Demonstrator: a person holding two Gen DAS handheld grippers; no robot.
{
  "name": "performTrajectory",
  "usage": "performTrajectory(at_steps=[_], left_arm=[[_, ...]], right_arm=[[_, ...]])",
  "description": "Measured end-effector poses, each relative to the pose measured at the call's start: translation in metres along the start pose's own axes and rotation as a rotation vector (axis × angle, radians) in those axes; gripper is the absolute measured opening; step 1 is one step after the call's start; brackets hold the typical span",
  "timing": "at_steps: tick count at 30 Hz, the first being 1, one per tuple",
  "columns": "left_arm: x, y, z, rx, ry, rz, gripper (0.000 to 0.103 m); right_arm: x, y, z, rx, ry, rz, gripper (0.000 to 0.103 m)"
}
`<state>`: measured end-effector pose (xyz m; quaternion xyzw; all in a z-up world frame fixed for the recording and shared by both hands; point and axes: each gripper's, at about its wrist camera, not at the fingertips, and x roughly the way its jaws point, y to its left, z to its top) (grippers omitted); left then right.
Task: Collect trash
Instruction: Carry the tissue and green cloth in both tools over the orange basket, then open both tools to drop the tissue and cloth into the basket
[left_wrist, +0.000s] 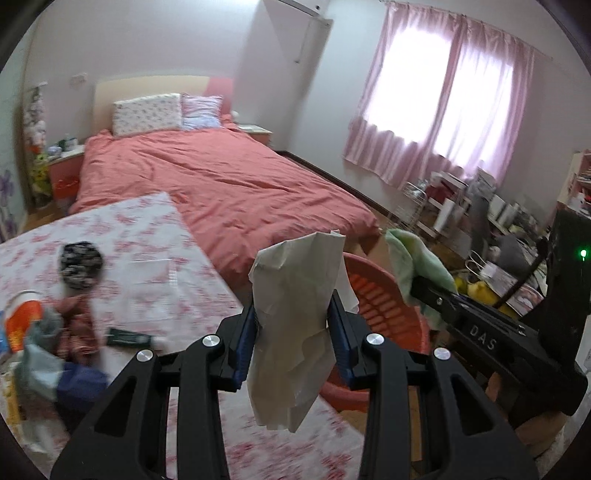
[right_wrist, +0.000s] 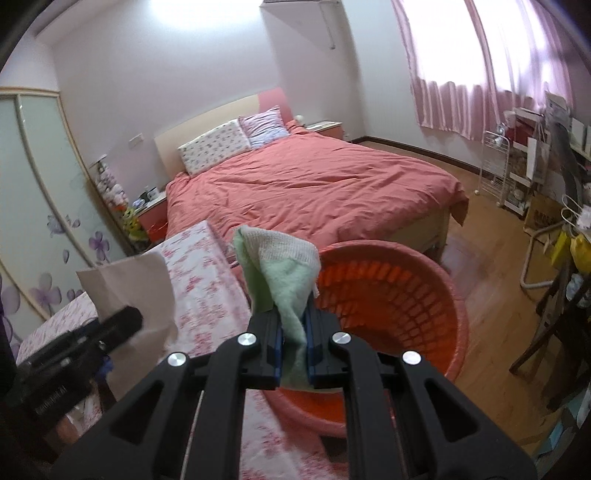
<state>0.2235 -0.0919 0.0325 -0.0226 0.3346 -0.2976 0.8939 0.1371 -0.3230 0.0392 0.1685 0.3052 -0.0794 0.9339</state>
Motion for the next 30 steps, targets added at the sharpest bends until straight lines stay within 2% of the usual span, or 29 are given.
performTrajectory(at_steps=[6, 18, 20, 22, 23, 25, 27, 30], left_arm=[[0.024, -0.025, 0.002, 0.009, 0.034, -0.047, 0.037], [0.07, -0.049, -0.003, 0.024, 0.11, -0.087, 0.037], [0.075, -0.05, -0.005, 0.025, 0.123, -0.086, 0.037], [0.078, -0.052, -0.007, 0.028, 0.137, -0.084, 0.047], [0.081, -0.052, -0.008, 0.03, 0.143, -0.079, 0.048], [0.081, -0.052, -0.01, 0.031, 0.151, -0.068, 0.057], [0.081, -0.051, -0.01, 0.025, 0.152, -0.054, 0.061], [0.077, -0.046, -0.009, 0.022, 0.15, -0.03, 0.061]], right_arm=[[0.014, -0.031, 0.003, 0.037, -0.005, -0.008, 0.01], [0.045, -0.073, 0.001, 0.117, 0.021, -0.004, 0.012], [0.048, -0.079, 0.002, 0.134, 0.022, 0.005, 0.019], [0.051, -0.087, 0.003, 0.147, 0.022, 0.008, 0.024], [0.052, -0.088, 0.003, 0.153, 0.021, 0.008, 0.031], [0.052, -0.091, 0.003, 0.168, 0.019, 0.009, 0.038], [0.052, -0.093, 0.003, 0.175, 0.015, 0.005, 0.041], [0.047, -0.091, 0.004, 0.169, 0.001, -0.008, 0.044]])
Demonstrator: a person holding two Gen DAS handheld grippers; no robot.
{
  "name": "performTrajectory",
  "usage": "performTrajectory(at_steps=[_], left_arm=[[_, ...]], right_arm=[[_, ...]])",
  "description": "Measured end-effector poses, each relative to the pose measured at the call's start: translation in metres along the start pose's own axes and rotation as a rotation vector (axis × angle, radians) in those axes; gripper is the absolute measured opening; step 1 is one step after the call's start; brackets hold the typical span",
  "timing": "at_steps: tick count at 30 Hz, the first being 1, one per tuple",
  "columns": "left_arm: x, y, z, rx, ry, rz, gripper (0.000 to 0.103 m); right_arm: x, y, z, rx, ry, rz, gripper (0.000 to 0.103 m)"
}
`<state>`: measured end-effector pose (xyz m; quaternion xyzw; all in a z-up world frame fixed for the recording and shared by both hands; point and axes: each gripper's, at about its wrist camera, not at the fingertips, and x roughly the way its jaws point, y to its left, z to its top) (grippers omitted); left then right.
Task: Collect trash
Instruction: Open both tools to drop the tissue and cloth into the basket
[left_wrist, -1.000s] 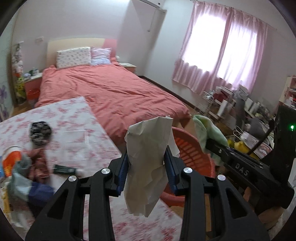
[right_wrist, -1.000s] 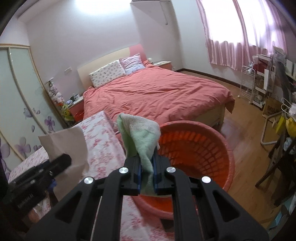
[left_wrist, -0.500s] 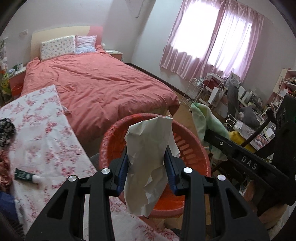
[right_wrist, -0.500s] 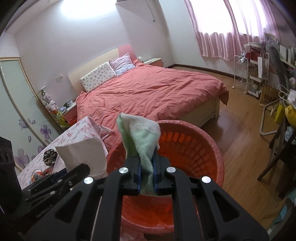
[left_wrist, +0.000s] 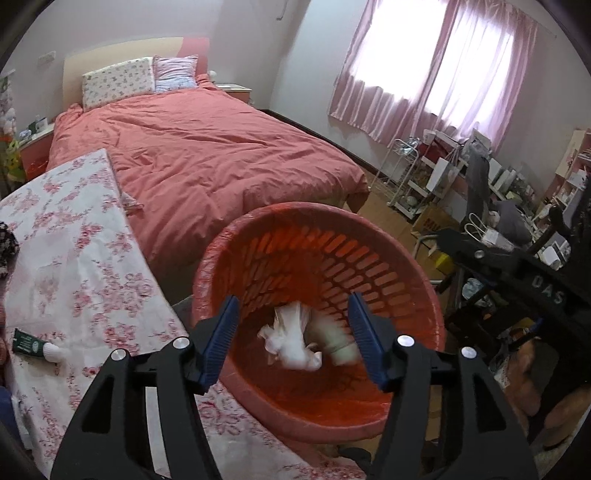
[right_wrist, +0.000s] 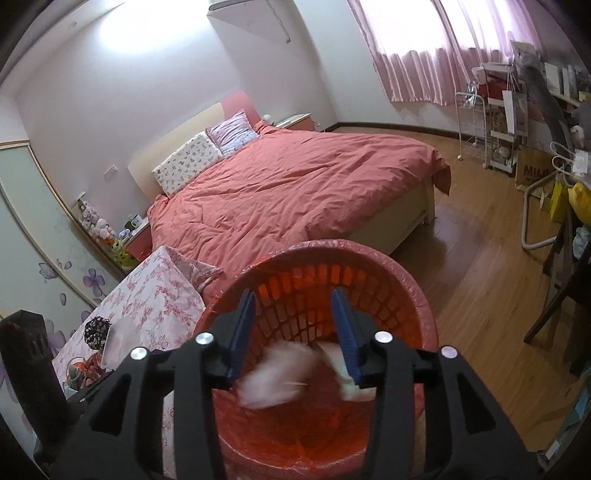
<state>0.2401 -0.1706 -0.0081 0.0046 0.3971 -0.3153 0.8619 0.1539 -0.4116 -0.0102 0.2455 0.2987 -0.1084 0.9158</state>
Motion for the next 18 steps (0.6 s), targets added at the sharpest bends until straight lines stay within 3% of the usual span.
performTrajectory(at_steps=[12, 18], left_arm=[[-0.046, 0.024, 0.005, -0.025, -0.082, 0.067, 0.063], [-0.084, 0.046, -0.005, -0.055, -0.124, 0.145, 0.067]], right_arm=[[-0.036, 0.032, 0.006, -0.077, -0.071, -0.001, 0.049], [-0.049, 0.066, -0.005, -0.136, -0.072, 0.03, 0.049]])
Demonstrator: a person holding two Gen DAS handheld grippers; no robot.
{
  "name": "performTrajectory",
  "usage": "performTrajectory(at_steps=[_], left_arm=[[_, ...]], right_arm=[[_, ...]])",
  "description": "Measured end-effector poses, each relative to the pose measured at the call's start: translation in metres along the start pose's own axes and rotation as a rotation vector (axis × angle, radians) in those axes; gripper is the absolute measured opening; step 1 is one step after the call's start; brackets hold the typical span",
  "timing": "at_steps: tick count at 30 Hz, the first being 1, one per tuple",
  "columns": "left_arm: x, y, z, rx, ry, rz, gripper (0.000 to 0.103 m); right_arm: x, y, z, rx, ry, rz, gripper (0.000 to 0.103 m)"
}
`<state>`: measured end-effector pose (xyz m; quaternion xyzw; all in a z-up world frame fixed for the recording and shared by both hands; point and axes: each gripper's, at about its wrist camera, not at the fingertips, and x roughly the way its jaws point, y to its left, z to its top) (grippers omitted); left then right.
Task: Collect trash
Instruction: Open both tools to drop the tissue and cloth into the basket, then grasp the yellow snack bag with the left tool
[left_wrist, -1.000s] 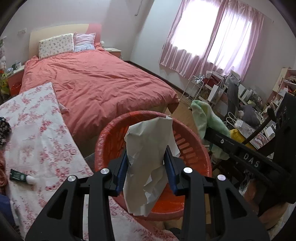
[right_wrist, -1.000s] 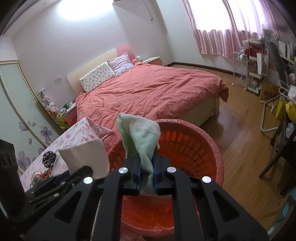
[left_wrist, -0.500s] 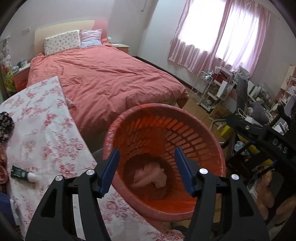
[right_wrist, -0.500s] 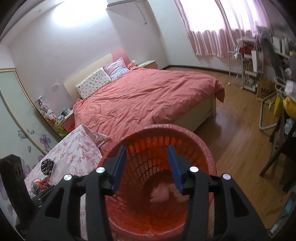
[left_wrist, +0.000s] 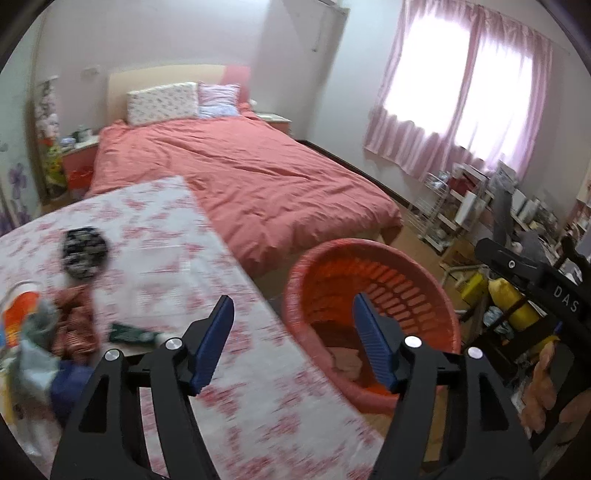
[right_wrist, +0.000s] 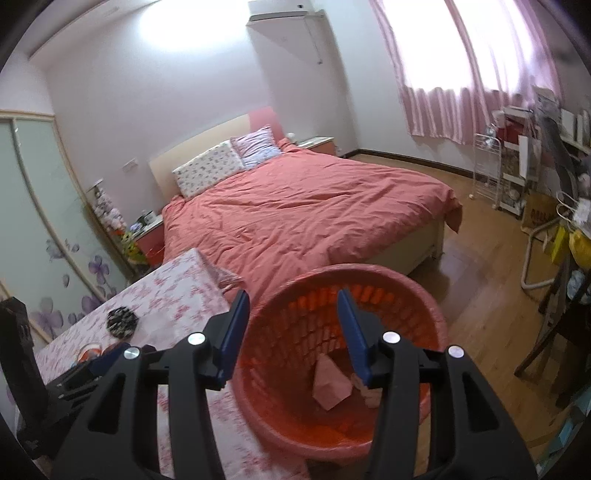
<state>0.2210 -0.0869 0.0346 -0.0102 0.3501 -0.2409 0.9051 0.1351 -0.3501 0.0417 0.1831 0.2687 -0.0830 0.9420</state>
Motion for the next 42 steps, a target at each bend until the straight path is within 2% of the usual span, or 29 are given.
performTrajectory(at_steps=[9, 13, 17, 22, 28, 32, 35, 42], left_arm=[[-0.058, 0.071, -0.03, -0.039, -0.056, 0.23, 0.074], [-0.085, 0.122, -0.051, -0.115, -0.056, 0.332, 0.079], [-0.103, 0.166, -0.07, -0.192, -0.042, 0.403, 0.082], [-0.108, 0.198, -0.085, -0.28, -0.014, 0.413, 0.086], [-0.09, 0.212, -0.099, -0.29, 0.05, 0.425, 0.089], [-0.075, 0.226, -0.114, -0.352, 0.112, 0.389, 0.089], [-0.073, 0.232, -0.12, -0.39, 0.114, 0.365, 0.089], [-0.078, 0.23, -0.115, -0.377, 0.077, 0.351, 0.073]], right_arm=[[0.006, 0.08, -0.031, -0.121, 0.068, 0.083, 0.049], [0.016, 0.116, -0.053, -0.173, 0.116, 0.108, 0.049], [0.029, 0.145, -0.079, -0.229, 0.163, 0.113, 0.049], [0.042, 0.174, -0.104, -0.267, 0.219, 0.129, 0.049], [0.052, 0.191, -0.116, -0.297, 0.255, 0.132, 0.049], [0.059, 0.193, -0.118, -0.302, 0.27, 0.123, 0.049], [0.065, 0.193, -0.12, -0.302, 0.281, 0.116, 0.049], [0.077, 0.194, -0.121, -0.304, 0.296, 0.112, 0.049]])
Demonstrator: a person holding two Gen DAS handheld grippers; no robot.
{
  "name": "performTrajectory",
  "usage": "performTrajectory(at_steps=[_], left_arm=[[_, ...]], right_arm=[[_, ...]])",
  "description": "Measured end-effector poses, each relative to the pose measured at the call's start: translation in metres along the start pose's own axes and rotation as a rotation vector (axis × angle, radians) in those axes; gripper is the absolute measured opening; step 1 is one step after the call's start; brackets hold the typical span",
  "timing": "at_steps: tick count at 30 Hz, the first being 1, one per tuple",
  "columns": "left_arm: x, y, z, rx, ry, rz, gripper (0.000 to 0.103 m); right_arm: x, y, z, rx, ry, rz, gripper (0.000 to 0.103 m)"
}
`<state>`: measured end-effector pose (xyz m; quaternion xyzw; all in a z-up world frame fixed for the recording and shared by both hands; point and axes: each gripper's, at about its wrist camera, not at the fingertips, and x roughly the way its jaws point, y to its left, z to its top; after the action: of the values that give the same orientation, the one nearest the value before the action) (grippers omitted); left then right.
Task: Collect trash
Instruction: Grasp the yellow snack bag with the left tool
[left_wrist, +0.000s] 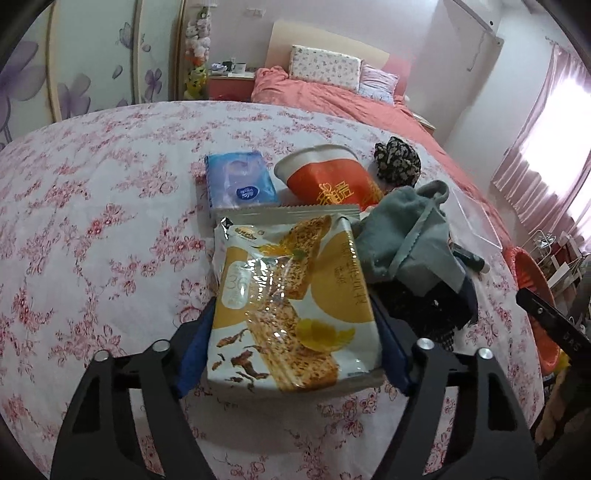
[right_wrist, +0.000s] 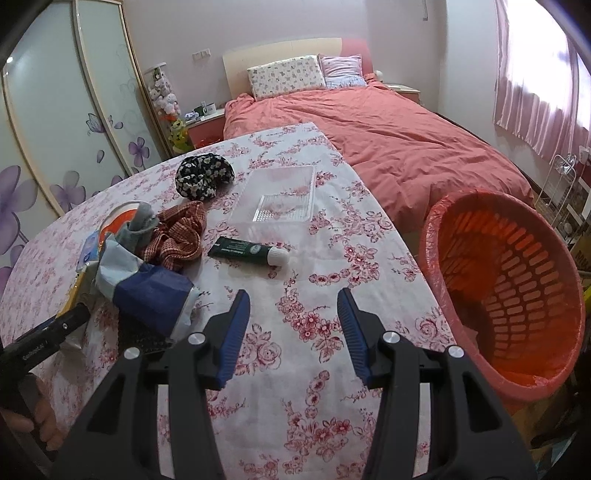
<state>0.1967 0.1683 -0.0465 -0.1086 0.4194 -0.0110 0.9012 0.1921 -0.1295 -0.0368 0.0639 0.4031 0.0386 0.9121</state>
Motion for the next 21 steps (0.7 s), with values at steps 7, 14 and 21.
performTrajectory(at_steps=[7, 14, 21], left_arm=[[0.004, -0.003, 0.0, 0.005, 0.0, -0.013, 0.077], [0.004, 0.0, 0.0, -0.01, -0.002, -0.039, 0.072], [-0.01, 0.004, 0.001, -0.008, -0.042, -0.011, 0.071]], right_arm=[[0.009, 0.001, 0.009, 0.01, 0.004, 0.009, 0.049], [0.018, 0.004, 0.016, 0.006, 0.009, 0.009, 0.049], [0.028, 0.003, 0.028, 0.016, 0.004, 0.004, 0.049]])
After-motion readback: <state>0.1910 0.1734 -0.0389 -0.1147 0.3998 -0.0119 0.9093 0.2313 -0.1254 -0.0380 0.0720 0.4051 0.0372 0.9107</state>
